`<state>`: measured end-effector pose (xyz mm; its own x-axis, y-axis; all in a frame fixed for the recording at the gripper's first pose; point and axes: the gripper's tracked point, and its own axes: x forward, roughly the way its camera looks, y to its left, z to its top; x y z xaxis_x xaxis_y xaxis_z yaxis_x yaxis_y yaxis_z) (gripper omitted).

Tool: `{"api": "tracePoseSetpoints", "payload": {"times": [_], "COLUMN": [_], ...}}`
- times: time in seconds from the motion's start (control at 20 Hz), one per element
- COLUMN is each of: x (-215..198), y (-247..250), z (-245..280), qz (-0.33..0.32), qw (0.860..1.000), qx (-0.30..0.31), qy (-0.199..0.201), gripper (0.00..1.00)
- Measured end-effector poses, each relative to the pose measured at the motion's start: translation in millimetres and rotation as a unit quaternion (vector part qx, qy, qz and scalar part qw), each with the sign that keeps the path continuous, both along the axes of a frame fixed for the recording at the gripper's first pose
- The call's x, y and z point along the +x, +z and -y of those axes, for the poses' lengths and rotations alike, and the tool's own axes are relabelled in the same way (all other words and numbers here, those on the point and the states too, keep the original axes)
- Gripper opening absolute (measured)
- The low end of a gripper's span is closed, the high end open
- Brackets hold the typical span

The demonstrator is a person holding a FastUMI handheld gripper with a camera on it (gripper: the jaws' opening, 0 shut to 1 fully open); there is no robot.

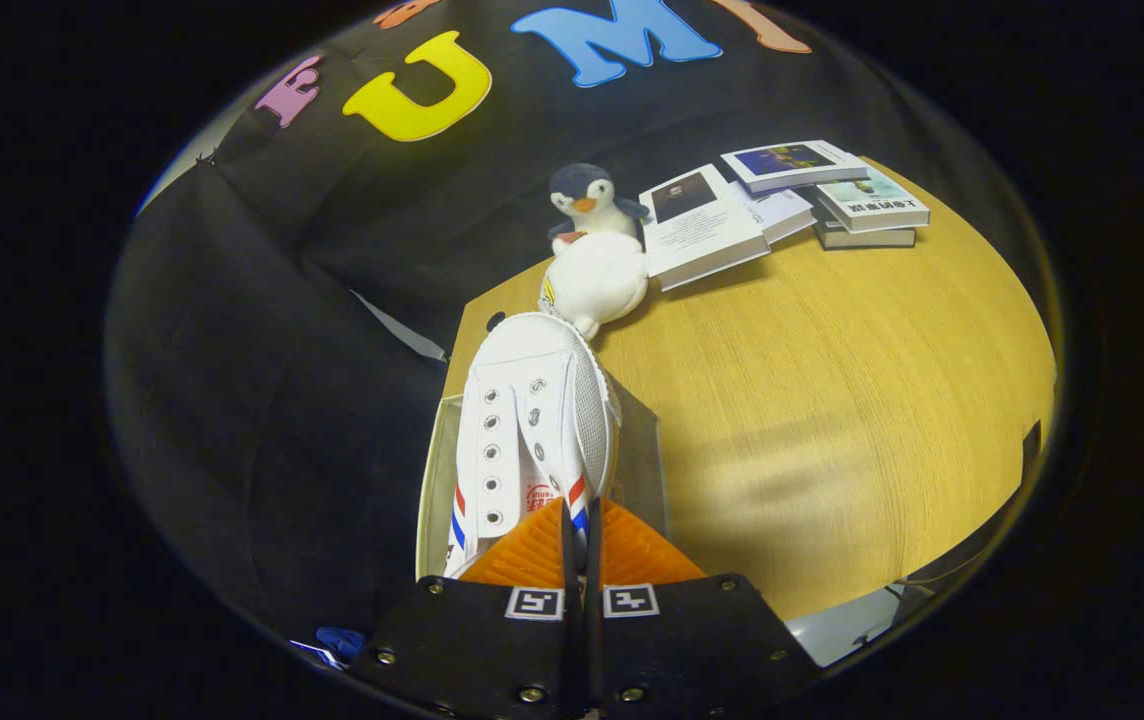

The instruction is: Open the storage box then place both shoes into the box .Put the left shoe in first, then the right shoe, with the right side of both shoes facing outward in a uniform manner.

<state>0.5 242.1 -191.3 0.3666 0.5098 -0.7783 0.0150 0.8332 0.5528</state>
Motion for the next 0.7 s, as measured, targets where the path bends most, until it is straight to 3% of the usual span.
{"api": "tracePoseSetpoints", "payload": {"times": [0.25,0.7], "x": [-12,-7], "y": [-15,-41], "z": [-28,-36], "qz": [-0.011,0.001], "qw": [1.0,0.998], "qx": [-0.016,-0.066], "qy": [0.016,-0.008], "gripper": [0.0,0.01]}}
